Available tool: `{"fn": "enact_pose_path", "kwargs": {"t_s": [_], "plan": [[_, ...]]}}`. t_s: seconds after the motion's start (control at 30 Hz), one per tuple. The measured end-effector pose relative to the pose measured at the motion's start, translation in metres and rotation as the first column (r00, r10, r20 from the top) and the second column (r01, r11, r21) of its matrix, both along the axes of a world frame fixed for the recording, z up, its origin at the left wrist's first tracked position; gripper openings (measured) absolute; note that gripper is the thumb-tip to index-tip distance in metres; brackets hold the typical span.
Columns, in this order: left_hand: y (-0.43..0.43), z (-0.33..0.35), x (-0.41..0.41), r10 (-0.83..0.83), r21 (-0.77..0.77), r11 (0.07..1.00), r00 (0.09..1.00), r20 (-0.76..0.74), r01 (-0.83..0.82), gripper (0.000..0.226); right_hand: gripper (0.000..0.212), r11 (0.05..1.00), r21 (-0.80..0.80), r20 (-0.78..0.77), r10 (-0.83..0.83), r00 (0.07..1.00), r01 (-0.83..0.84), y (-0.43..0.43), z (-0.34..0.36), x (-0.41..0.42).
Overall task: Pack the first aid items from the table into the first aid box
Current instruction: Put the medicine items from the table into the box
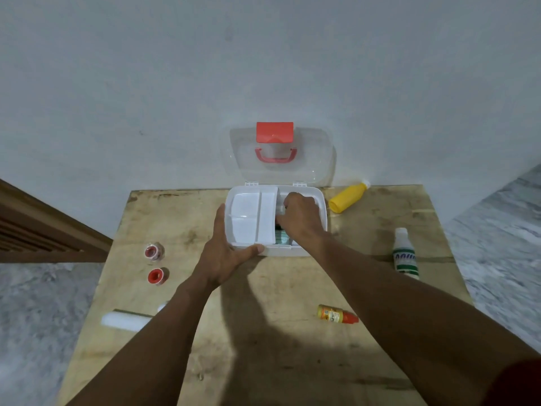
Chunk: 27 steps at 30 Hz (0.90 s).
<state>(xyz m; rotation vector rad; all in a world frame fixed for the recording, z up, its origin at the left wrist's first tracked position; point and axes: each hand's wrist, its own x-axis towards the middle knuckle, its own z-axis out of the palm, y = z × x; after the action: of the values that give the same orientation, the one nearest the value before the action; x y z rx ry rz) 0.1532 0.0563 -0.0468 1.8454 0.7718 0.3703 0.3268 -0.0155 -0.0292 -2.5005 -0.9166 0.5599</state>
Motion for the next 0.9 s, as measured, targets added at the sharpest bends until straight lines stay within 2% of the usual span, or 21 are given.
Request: {"fn": "enact_pose_path", "kwargs": {"t_s": [0.17,0.3,0.53,0.67,0.9], "plan": [[0.000,-0.002,-0.003,0.023,-0.016,1.000,1.000,-0.019,-0.023,0.097,0.014,0.999,-0.016,-0.015,0.033,0.999,-0.034,-0.002,0.000,-0.002],[0.001,-0.006,-0.006,0.024,-0.011,1.000,0.999,-0.029,-0.024,0.099,0.017,0.999,-0.021,0.042,0.047,0.998,-0.047,-0.011,0.007,-0.004],[0.002,-0.004,-0.007,0.030,0.046,0.999,0.999,-0.026,-0.028,0.097,0.029,0.985,0.069,0.117,-0.168,0.979,0.161,-0.053,0.038,-0.013],[0.004,-0.006,-0.007,0.036,0.021,0.999,0.998,-0.054,-0.035,0.104,0.033,0.965,0.024,0.170,-0.261,0.950,0.261,-0.085,0.048,-0.026],[0.003,-0.007,-0.009,0.012,0.016,1.000,0.996,-0.092,-0.010,0.107,0.034,0.930,-0.065,0.268,-0.332,0.904,0.361,-0.138,0.049,-0.028]]}}
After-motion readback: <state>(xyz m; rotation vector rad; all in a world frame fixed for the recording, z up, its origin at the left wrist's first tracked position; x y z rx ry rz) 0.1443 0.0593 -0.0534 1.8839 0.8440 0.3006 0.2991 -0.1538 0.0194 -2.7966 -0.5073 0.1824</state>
